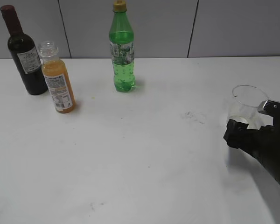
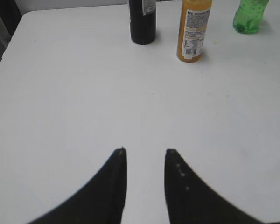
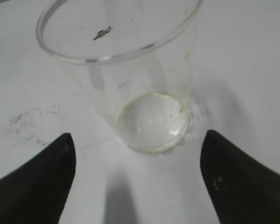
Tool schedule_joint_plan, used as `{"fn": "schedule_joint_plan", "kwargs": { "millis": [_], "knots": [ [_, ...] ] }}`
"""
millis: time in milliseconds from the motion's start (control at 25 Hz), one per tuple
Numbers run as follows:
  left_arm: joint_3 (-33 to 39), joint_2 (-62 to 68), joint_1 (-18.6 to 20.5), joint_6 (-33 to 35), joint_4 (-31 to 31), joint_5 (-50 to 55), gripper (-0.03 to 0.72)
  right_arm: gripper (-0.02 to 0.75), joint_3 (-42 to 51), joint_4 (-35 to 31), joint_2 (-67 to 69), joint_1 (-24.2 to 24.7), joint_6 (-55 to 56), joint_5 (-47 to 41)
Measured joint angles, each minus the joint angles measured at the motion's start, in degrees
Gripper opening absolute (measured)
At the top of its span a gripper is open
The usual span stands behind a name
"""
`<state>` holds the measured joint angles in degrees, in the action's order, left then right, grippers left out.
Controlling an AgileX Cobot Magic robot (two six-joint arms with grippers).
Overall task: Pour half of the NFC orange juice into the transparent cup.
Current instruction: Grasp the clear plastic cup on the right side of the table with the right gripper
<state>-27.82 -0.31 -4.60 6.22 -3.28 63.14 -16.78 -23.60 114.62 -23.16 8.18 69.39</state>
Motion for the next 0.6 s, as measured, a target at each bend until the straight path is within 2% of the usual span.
{"fn": "schedule_joint_plan", "kwargs": {
  "millis": [280,600],
  "knots": [
    [0.0,0.0,0.0,0.0,0.0,0.0,0.229,0.566,2.7,0.1,0.0,0.0,1.5,0.0],
    [0.0,0.0,0.0,0.0,0.0,0.0,0.229,0.559,6.9,1.4,0.0,0.0,1.5,0.0]
  ]
}}
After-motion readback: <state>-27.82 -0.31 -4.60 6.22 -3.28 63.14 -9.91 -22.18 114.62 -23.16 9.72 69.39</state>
